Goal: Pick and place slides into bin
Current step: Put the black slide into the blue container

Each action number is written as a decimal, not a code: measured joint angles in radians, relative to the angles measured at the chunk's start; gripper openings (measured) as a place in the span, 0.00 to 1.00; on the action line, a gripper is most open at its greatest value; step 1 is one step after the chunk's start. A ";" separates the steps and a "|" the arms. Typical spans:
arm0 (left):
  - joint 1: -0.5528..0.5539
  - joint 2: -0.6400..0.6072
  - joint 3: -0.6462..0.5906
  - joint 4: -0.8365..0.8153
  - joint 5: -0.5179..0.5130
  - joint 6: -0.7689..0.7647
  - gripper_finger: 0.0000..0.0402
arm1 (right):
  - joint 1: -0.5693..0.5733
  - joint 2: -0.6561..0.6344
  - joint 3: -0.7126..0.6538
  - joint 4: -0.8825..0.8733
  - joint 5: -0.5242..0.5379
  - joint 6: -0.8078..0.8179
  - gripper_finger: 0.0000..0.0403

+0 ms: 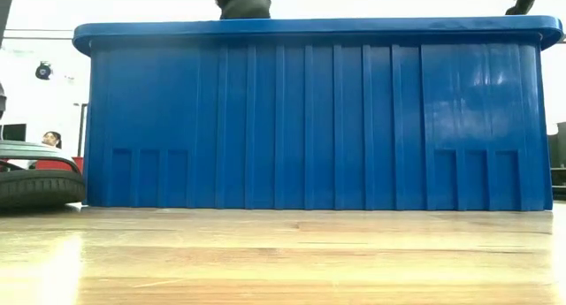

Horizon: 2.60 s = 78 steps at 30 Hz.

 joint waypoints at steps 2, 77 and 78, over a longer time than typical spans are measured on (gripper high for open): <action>0.040 0.000 -0.047 -0.002 0.000 -0.001 0.00 | 0.000 0.000 0.000 0.009 0.034 -0.019 0.02; 0.302 0.190 -0.561 0.676 0.299 0.389 0.00 | 0.000 0.006 0.089 0.022 0.086 -0.176 0.02; 0.303 0.196 -0.560 0.680 0.300 0.389 0.00 | 0.000 0.006 0.089 0.021 0.086 -0.177 0.02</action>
